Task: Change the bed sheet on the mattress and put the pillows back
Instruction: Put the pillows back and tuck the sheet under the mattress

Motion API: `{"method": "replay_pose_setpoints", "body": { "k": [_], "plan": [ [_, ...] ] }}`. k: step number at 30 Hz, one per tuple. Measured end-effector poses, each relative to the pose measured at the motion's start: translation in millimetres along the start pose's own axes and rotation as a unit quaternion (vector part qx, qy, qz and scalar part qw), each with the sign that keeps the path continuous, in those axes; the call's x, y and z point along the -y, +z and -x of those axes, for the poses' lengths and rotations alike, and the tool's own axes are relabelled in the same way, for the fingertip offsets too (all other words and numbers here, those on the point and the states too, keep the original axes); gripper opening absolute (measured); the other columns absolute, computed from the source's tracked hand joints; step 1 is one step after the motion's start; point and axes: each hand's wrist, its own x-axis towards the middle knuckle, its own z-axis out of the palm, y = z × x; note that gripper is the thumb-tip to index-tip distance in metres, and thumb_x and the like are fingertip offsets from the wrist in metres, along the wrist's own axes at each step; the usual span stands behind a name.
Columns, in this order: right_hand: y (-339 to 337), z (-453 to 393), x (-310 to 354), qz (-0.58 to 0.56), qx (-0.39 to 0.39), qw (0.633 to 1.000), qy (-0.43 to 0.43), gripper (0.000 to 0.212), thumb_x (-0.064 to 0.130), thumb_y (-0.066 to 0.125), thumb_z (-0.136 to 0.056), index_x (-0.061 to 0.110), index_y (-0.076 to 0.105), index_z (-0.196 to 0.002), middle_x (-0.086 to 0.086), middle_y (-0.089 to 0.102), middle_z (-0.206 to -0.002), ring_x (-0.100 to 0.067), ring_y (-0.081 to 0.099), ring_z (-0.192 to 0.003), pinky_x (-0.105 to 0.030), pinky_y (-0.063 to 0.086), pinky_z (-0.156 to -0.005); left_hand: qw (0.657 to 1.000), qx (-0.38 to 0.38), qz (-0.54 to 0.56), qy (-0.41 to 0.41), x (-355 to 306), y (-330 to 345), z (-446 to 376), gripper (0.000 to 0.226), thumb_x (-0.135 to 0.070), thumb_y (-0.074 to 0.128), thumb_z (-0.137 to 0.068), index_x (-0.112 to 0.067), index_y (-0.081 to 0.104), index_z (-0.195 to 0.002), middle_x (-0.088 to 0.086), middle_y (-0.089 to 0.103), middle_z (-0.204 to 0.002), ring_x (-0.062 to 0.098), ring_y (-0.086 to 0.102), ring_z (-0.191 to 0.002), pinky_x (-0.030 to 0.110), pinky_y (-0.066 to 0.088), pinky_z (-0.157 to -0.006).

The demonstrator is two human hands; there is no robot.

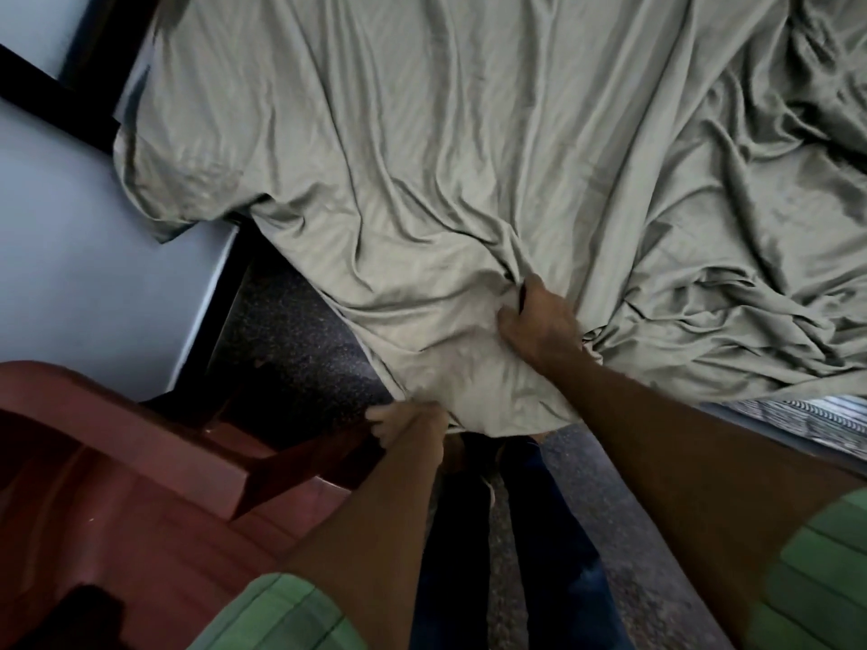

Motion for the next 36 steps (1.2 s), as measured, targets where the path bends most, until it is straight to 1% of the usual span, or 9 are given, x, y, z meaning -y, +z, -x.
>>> {"method": "replay_pose_setpoints", "body": {
  "k": [3,6,9,13,18,24,28,34,36],
  "plan": [
    [3.9,11.3,-1.5,0.070,-0.059,0.993,-0.069,0.030,0.033,0.058,-0.093,0.011,0.053,-0.113,-0.015,0.067,-0.107,-0.039,0.063,-0.104,-0.044,0.049,-0.083,0.984,-0.094,-0.071,0.133,-13.7,-4.1,16.9,0.067,-0.036,0.073,-0.088,-0.014,0.035,-0.139,0.015,0.041,-0.142,0.036,0.053,-0.128,0.046,0.047,-0.100],
    [6.4,14.1,1.1,0.063,-0.125,0.981,-0.134,0.026,0.031,0.061,-0.089,0.012,0.053,-0.104,-0.013,0.063,-0.104,-0.037,0.060,-0.100,-0.046,0.047,-0.083,0.973,-0.040,-0.055,0.219,-34.7,-4.4,19.0,0.052,-0.032,0.067,-0.091,-0.015,0.046,-0.136,0.015,0.047,-0.142,0.038,0.053,-0.129,0.046,0.048,-0.105],
    [5.3,7.7,6.0,0.087,-0.144,0.973,-0.155,0.040,0.036,0.063,-0.086,0.012,0.051,-0.116,-0.012,0.058,-0.114,-0.034,0.056,-0.108,-0.048,0.048,-0.089,0.967,0.002,-0.040,0.252,-53.3,-4.8,14.5,0.031,-0.019,0.062,-0.088,-0.021,0.060,-0.119,0.010,0.061,-0.127,0.033,0.060,-0.118,0.038,0.051,-0.098],
    [2.9,-10.7,13.4,0.131,-0.107,0.972,-0.166,0.057,0.045,0.067,-0.085,0.016,0.049,-0.130,-0.010,0.054,-0.123,-0.034,0.051,-0.116,-0.050,0.045,-0.093,0.954,0.007,-0.024,0.299,-73.5,-9.4,22.6,0.015,-0.013,0.059,-0.090,-0.019,0.067,-0.101,0.004,0.069,-0.115,0.027,0.063,-0.107,0.026,0.044,-0.081],
    [-11.8,-38.3,17.3,0.197,-0.038,0.969,-0.146,0.038,0.028,0.061,-0.088,0.020,0.056,-0.125,-0.010,0.053,-0.128,-0.034,0.046,-0.120,-0.048,0.040,-0.098,0.925,-0.017,-0.060,0.376,-90.6,-14.8,37.1,0.019,-0.013,0.053,-0.094,-0.028,0.064,-0.093,-0.002,0.072,-0.107,0.018,0.064,-0.095,0.024,0.041,-0.078],
    [-33.6,-47.0,-1.1,0.091,-0.100,0.990,-0.049,0.025,0.024,0.058,-0.090,0.015,0.061,-0.113,-0.015,0.062,-0.119,-0.039,0.057,-0.114,-0.044,0.049,-0.090,0.855,-0.043,-0.085,0.509,-135.5,-0.7,65.7,0.017,-0.017,0.052,-0.094,-0.029,0.065,-0.092,-0.007,0.071,-0.106,0.019,0.065,-0.099,0.033,0.053,-0.087],
    [-58.8,-53.1,-33.7,0.016,-0.077,0.991,-0.109,0.027,0.044,0.057,-0.094,0.019,0.062,-0.084,-0.010,0.068,-0.087,-0.034,0.063,-0.088,-0.039,0.047,-0.074,0.804,-0.048,-0.125,0.580,-158.4,19.3,92.1,0.011,-0.021,0.054,-0.094,-0.027,0.063,-0.094,-0.003,0.070,-0.104,0.022,0.064,-0.098,0.034,0.051,-0.083],
    [-110.9,-75.5,-90.3,0.051,-0.193,0.978,-0.051,0.015,0.021,0.062,-0.090,0.010,0.064,-0.100,-0.017,0.063,-0.106,-0.039,0.055,-0.108,-0.046,0.046,-0.086,0.703,-0.113,-0.207,0.671,-177.7,67.1,121.9,0.010,-0.025,0.054,-0.090,-0.023,0.063,-0.094,0.004,0.065,-0.099,0.029,0.063,-0.093,0.040,0.053,-0.080],
    [-127.2,-88.4,-114.4,0.078,-0.209,0.974,-0.037,0.023,0.023,0.061,-0.087,0.010,0.063,-0.107,-0.016,0.060,-0.114,-0.039,0.054,-0.111,-0.048,0.046,-0.091,0.696,-0.107,-0.220,0.675,-187.8,90.1,133.7,0.010,-0.027,0.054,-0.089,-0.025,0.063,-0.093,0.002,0.065,-0.098,0.027,0.063,-0.092,0.039,0.053,-0.079]
  ]
}}
